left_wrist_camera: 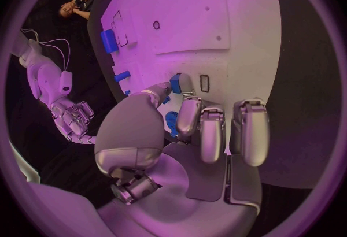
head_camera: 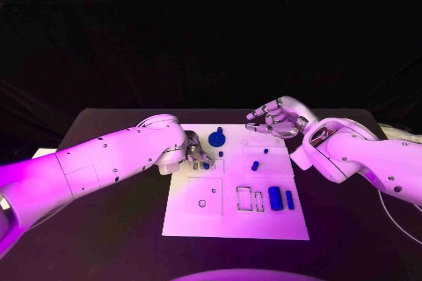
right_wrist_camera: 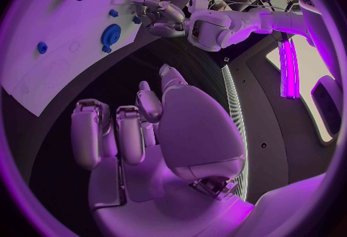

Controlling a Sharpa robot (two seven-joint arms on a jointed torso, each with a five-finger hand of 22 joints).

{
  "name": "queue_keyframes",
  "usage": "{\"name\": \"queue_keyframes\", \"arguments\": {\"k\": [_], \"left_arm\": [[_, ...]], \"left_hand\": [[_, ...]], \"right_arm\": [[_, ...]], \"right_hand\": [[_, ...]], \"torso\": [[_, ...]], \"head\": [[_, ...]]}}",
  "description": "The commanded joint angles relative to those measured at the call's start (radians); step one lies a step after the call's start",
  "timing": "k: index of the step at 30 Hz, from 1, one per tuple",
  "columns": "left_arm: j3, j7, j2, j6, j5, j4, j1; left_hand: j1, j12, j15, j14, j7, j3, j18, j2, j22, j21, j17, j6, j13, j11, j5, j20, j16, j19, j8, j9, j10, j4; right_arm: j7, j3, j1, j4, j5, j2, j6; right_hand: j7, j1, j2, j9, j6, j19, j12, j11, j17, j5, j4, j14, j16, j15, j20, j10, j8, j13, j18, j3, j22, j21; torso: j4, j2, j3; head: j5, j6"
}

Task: Assemble the parts on the task board

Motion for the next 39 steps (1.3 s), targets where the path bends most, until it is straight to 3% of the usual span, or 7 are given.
{"name": "queue_keyframes", "arguments": {"k": [1, 18, 25, 27, 31, 39], "left_arm": [[-0.011, -0.068, 0.003, 0.062, 0.019, -0.002, -0.015], [-0.01, -0.061, -0.007, 0.05, 0.018, 0.003, -0.015], [-0.007, -0.059, -0.029, 0.039, 0.012, 0.025, -0.014], [-0.001, -0.058, -0.04, 0.032, 0.012, 0.037, -0.013], [0.01, -0.056, -0.056, 0.018, 0.01, 0.057, -0.009], [0.039, -0.036, -0.088, -0.021, 0.021, 0.091, 0.011]], "left_hand": [[-0.013, 0.003, -0.009, 0.105, 0.002, -0.018, -0.012, 0.004, 0.19, 0.002, 0.263, 0.009, 0.001, -0.006, -0.005, -0.005, 0.003, 0.063, -0.001, 0.002, 0.003, 0.008], [-0.016, 0.007, -0.011, 0.105, -0.003, -0.152, -0.013, -0.001, 0.195, 0.004, 0.263, 0.017, 0.007, -0.009, -0.006, -0.008, 0.003, 0.066, 0.006, 0.011, 0.008, 0.062], [-0.004, 0.011, -0.014, 0.105, -0.006, -0.248, -0.014, 0.024, 0.2, 0.006, 0.263, 0.02, 0.011, -0.012, -0.114, -0.009, 0.003, 0.069, 0.012, 0.016, 0.012, 0.096], [-0.009, 0.01, -0.013, 0.105, -0.006, -0.272, -0.014, 0.033, 0.2, 0.006, 0.263, 0.02, 0.011, -0.012, -0.145, -0.01, 0.003, 0.069, 0.013, 0.017, 0.013, 0.098], [-0.016, 0.011, -0.014, 0.105, -0.006, -0.3, -0.014, 0.043, 0.199, 0.005, 0.263, 0.02, 0.012, -0.012, -0.171, -0.01, 0.003, 0.068, 0.014, 0.017, 0.013, 0.099], [-0.014, -0.007, -0.013, 0.105, -0.002, -0.329, -0.01, 0.046, 0.185, -0.006, 0.263, 0.005, -0.008, -0.009, -0.181, -0.01, 0.003, 0.06, 0.008, 0.016, 0.0, 0.098]], "right_arm": [[0.002, 0.0, 0.0, 0.002, -0.01, 0.0, 0.009], [0.003, 0.0, 0.0, 0.001, -0.009, -0.001, 0.01], [0.004, 0.0, 0.0, -0.001, -0.009, -0.002, 0.01], [0.004, 0.0, 0.0, -0.001, -0.009, -0.002, 0.01], [0.004, 0.0, 0.0, -0.004, -0.008, -0.001, 0.01], [0.006, 0.0, 0.0, -0.007, -0.007, -0.001, 0.009]], "right_hand": [[0.0, -0.012, 0.002, 0.001, 0.008, -0.006, -0.005, -0.001, 0.151, 0.005, 0.003, 0.075, -0.007, -0.008, 0.001, -0.01, 0.0, 0.0, 0.019, -0.008, 0.015, -0.003], [0.0, -0.014, 0.003, 0.001, 0.008, -0.007, -0.008, -0.001, 0.149, 0.006, 0.004, 0.075, -0.008, -0.008, 0.0, -0.011, 0.0, -0.002, 0.019, -0.009, 0.013, -0.005], [0.0, -0.015, 0.002, 0.001, 0.008, -0.009, -0.009, -0.001, 0.147, 0.006, 0.005, 0.074, -0.01, -0.009, 0.0, -0.012, 0.0, -0.003, 0.02, -0.01, 0.01, -0.007], [0.0, -0.015, 0.002, 0.001, 0.008, -0.009, -0.009, -0.001, 0.147, 0.006, 0.005, 0.074, -0.01, -0.009, 0.0, -0.012, 0.0, -0.003, 0.02, -0.01, 0.01, -0.007], [0.0, -0.015, 0.002, 0.001, 0.008, -0.009, -0.009, -0.001, 0.147, 0.006, 0.005, 0.074, -0.01, -0.009, 0.0, -0.012, 0.0, -0.003, 0.02, -0.01, 0.01, -0.007], [0.0, -0.016, 0.002, 0.001, 0.008, -0.009, -0.009, -0.001, 0.146, 0.006, 0.006, 0.074, -0.011, -0.009, 0.0, -0.011, 0.0, -0.003, 0.02, -0.011, 0.01, -0.007]], "torso": [[0.0008, 0.0, 0.0002], [0.0015, 0.0, -0.0011], [0.0014, -0.001, -0.0009], [0.0017, -0.001, -0.0007], [0.0014, -0.001, -0.0008], [0.0009, -0.001, -0.0003]], "head": [[0.0, 0.001], [0.002, 0.0], [0.002, 0.001], [0.003, 0.001], [0.003, 0.003], [0.006, 0.008]]}}
